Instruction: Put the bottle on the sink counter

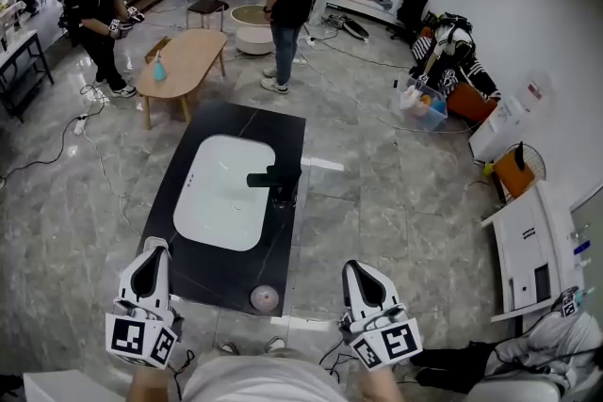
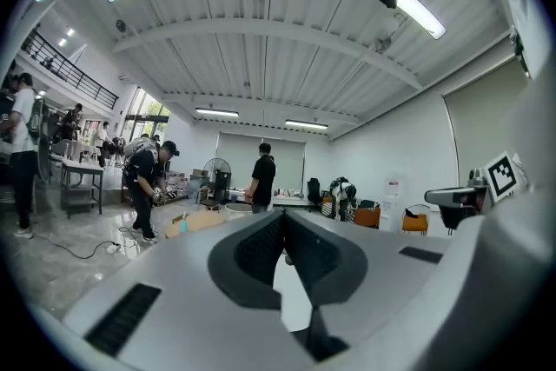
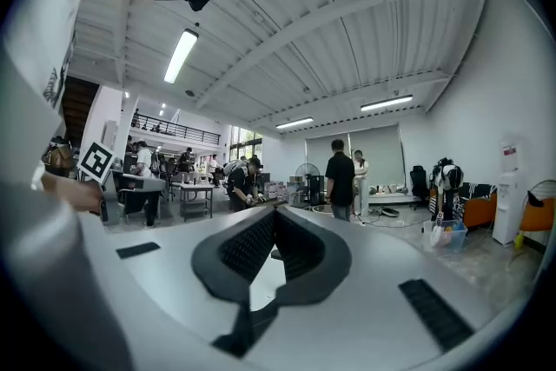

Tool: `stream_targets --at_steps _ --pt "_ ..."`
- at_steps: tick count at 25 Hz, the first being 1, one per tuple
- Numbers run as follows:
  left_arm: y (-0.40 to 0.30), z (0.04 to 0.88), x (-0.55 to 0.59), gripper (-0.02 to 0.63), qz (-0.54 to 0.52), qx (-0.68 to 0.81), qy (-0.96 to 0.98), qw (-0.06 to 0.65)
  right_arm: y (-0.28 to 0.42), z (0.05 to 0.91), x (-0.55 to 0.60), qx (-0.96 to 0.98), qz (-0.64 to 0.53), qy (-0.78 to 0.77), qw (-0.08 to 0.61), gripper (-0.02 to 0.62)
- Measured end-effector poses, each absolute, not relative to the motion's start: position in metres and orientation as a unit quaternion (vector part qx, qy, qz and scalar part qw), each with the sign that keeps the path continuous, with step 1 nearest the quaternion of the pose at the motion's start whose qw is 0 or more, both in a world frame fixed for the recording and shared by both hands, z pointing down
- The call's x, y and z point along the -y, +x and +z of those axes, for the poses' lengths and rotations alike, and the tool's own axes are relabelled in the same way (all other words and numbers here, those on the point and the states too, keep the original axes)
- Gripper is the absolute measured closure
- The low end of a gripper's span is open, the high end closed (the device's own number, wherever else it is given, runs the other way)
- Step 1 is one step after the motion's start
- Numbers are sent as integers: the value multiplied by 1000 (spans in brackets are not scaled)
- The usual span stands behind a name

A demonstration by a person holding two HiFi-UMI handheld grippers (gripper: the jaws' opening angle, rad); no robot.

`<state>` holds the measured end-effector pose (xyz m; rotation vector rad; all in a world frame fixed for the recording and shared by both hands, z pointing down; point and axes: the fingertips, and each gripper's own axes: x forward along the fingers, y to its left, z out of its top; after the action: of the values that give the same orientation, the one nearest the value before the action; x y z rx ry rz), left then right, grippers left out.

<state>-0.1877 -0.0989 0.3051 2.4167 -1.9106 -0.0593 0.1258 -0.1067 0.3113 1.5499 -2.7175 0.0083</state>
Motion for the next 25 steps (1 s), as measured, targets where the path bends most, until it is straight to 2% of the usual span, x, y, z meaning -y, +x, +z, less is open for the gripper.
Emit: stream_targets --at_steps 25 --pt "-199 286 82 592 -51 636 770 23 130 310 106 864 -2 503 -2 584"
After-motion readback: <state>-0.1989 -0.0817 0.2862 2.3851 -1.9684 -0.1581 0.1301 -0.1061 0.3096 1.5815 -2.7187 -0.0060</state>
